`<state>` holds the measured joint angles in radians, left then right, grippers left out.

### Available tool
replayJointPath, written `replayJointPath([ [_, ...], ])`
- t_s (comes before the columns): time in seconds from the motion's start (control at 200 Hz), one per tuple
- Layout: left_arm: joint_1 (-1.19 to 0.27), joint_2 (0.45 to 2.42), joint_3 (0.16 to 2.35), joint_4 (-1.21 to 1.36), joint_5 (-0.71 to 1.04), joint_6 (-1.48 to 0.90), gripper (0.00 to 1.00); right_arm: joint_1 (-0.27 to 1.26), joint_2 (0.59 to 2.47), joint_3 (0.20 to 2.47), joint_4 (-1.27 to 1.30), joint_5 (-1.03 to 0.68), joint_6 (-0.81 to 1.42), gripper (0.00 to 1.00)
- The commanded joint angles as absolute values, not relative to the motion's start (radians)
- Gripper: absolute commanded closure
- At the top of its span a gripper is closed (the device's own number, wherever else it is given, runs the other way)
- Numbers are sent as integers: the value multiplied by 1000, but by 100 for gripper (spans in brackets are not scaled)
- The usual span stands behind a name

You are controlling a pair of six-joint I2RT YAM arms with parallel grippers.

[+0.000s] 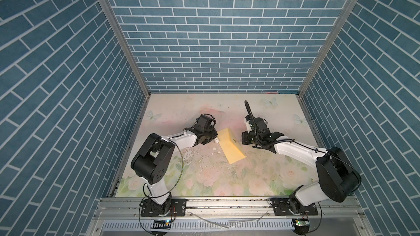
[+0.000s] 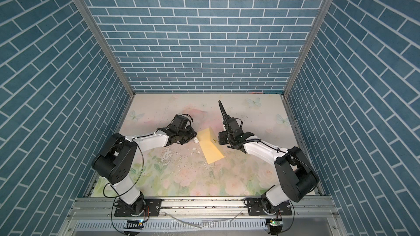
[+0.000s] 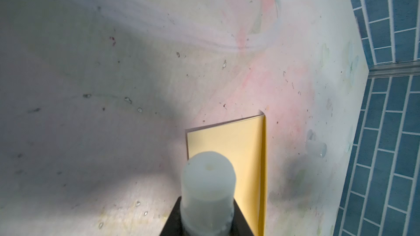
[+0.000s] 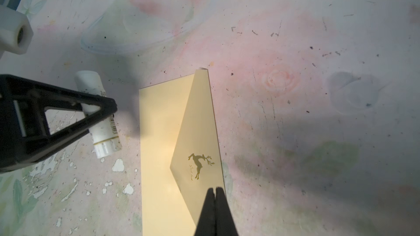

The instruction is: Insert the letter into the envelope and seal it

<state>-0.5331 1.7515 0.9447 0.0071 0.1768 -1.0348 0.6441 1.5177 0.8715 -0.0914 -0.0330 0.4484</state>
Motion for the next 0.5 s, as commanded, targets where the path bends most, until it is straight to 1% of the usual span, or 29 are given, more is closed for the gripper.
replayJointPath([
  [0.0,-538,1765,921,52,168,-1016,100,633,1558,930,-127,-51,472,100],
  [0.44,-537,1838,935,72,163,-997,100,614,1646,986,-182,-81,487,100],
  [0.495,-537,1847,937,73,164,-996,100,614,1651,986,-181,-117,486,100],
])
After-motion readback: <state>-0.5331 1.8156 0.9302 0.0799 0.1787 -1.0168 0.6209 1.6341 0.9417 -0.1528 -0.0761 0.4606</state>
